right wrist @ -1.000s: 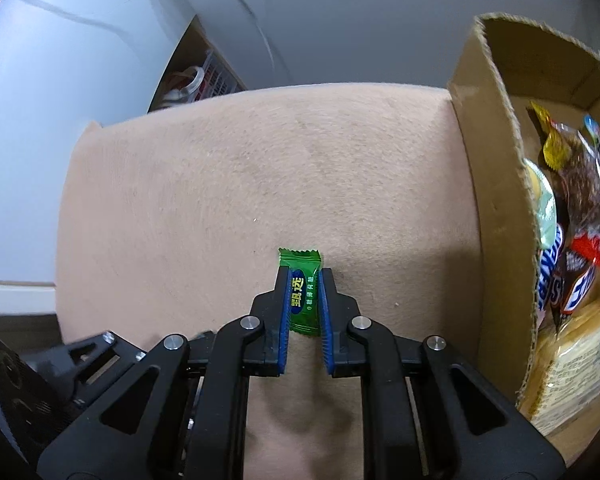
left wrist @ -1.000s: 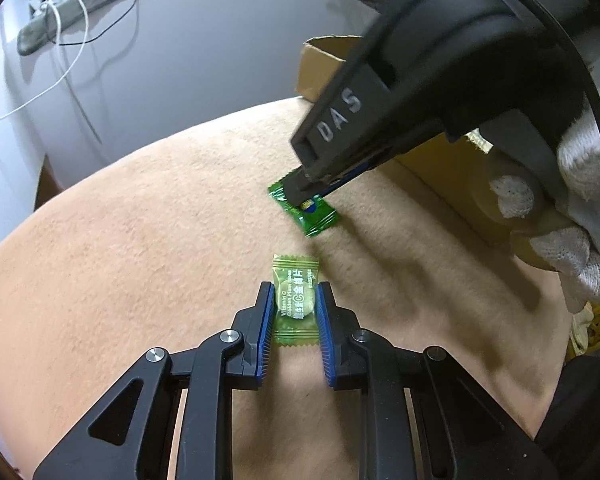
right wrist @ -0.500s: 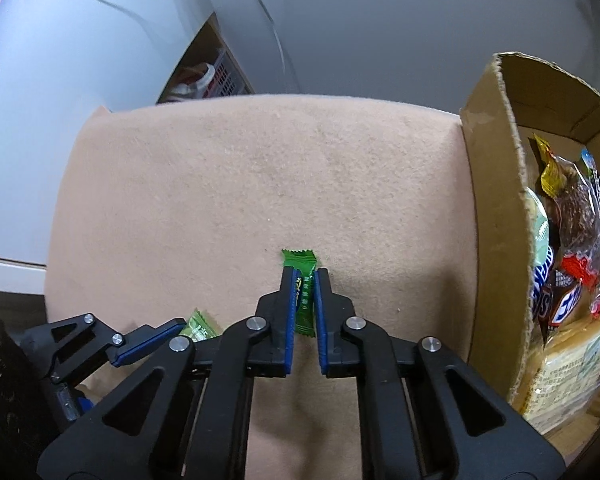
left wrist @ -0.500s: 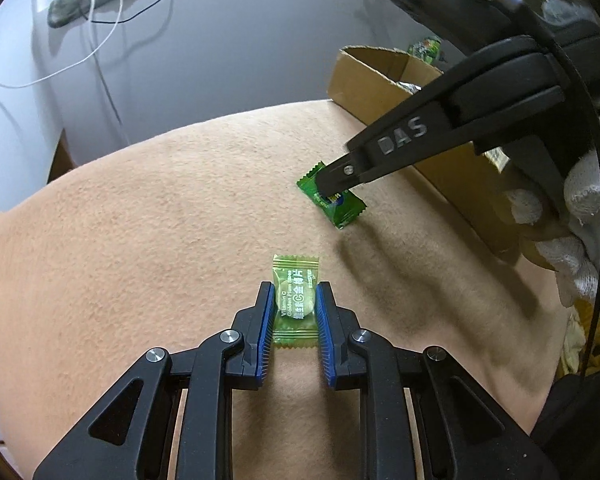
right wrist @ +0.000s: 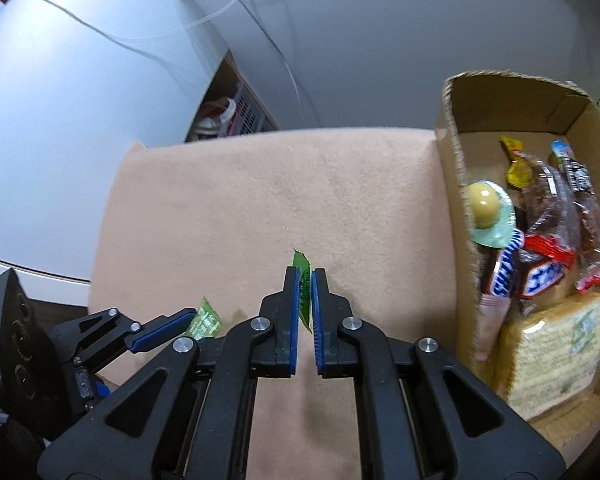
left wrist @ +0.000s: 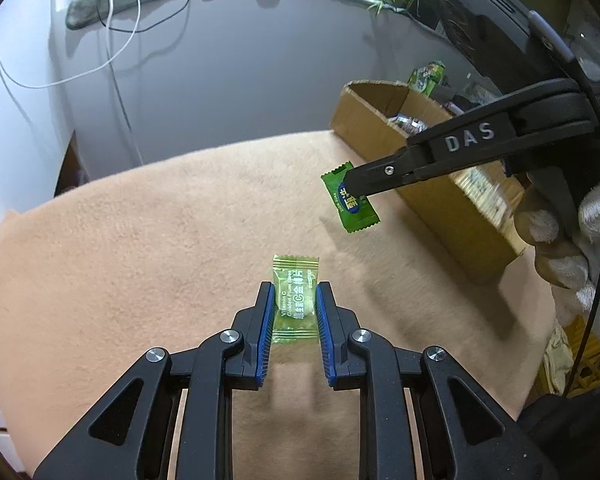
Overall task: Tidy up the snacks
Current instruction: 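Carry both green candies over the box and open both grippers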
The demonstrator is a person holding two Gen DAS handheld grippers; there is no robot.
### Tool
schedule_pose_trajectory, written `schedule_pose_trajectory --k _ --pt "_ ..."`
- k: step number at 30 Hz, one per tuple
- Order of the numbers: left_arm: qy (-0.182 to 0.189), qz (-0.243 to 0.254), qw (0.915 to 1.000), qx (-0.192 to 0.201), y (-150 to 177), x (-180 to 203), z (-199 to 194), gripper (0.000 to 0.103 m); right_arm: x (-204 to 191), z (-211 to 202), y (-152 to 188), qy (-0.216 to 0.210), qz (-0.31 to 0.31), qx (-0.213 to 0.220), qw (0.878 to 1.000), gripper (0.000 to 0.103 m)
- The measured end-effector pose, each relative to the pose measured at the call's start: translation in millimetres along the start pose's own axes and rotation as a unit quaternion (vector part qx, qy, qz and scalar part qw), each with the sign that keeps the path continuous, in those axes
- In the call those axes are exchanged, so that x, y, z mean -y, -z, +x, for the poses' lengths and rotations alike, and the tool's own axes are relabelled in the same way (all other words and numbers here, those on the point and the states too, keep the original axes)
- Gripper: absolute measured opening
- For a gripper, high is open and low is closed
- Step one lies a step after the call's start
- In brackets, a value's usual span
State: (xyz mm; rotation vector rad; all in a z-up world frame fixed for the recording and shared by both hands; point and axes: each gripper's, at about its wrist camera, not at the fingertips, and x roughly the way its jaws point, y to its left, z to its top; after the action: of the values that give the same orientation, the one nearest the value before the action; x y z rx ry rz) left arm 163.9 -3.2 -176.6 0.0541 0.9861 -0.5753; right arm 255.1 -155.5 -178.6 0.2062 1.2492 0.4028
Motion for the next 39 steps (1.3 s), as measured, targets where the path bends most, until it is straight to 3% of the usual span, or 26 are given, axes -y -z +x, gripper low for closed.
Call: schedule_pose_trajectory --k 8,20,29,39 --pt "0.003 0.02 0.9995 0.023 -26 24 -15 0.019 23 -63 9 -0.009 0.01 0.052 0.999 0.006" --pt "0.013 0.054 0.9972 0.049 -78 73 -5 0.019 79 -131 -1 0.021 0.025 0.107 0.994 0.006" --pt "0.019 0.066 0.9963 0.051 -116 104 19 0.019 120 -136 -18 0.042 0.038 0.104 0.993 0.006" --pt "0.02 0.062 0.9972 0.037 -136 129 44 0.019 151 -132 -27 0.039 0.057 0.097 0.993 0.006"
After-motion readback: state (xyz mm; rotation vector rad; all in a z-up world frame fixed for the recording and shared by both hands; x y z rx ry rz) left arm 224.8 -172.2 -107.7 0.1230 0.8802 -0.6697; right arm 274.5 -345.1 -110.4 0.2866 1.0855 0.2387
